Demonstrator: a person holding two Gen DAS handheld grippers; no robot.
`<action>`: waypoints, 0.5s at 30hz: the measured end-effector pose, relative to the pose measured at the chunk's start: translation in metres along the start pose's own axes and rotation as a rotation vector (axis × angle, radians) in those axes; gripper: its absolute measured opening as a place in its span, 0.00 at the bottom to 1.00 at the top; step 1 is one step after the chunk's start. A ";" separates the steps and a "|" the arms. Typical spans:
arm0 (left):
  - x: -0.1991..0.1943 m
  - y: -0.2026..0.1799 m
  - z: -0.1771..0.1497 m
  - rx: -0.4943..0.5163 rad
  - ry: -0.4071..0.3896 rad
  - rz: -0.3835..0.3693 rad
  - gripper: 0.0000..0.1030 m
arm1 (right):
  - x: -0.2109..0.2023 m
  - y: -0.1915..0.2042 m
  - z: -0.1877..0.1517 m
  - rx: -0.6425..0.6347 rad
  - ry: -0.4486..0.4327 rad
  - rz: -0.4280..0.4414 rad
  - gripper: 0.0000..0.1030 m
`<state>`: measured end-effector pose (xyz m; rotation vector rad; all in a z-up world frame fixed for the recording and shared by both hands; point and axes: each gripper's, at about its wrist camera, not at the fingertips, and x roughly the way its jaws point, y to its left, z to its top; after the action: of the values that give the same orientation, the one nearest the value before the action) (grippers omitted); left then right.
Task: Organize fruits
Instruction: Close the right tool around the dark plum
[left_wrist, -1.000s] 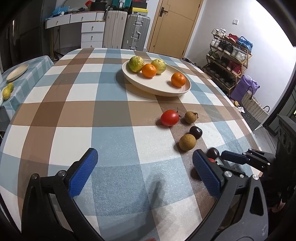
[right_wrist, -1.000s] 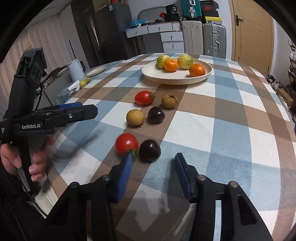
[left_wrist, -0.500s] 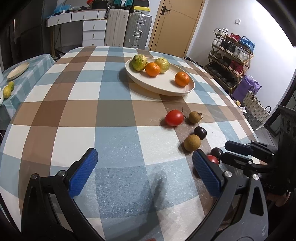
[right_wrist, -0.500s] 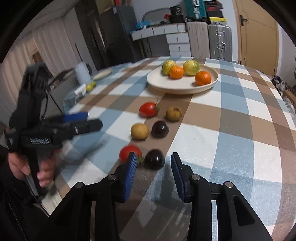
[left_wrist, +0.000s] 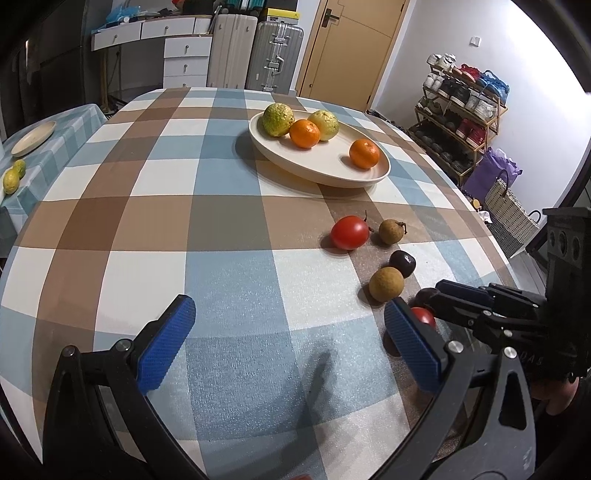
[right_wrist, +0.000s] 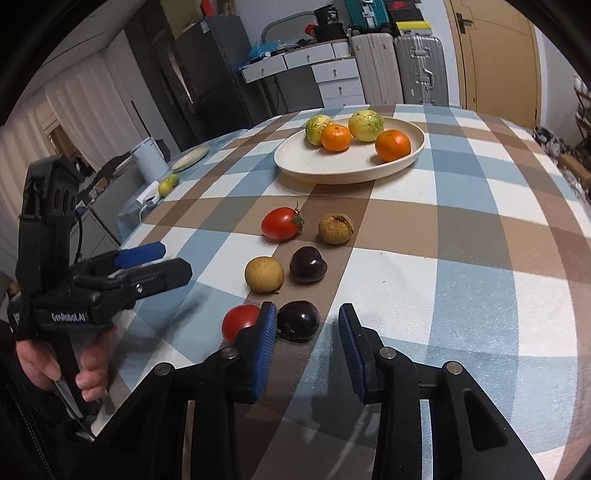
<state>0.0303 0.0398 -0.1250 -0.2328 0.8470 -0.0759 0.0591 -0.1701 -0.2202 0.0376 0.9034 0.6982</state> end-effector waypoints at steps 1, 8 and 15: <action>0.000 0.000 0.000 0.001 0.000 -0.001 0.99 | 0.001 -0.003 0.000 0.024 0.002 0.014 0.34; 0.003 -0.001 0.003 0.009 0.000 0.000 0.99 | 0.004 -0.010 0.000 0.106 0.011 0.089 0.25; 0.009 -0.010 0.011 0.029 0.014 -0.015 0.99 | -0.002 -0.017 -0.001 0.157 -0.014 0.138 0.24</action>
<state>0.0442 0.0305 -0.1222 -0.2115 0.8574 -0.1035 0.0669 -0.1847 -0.2249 0.2462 0.9473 0.7524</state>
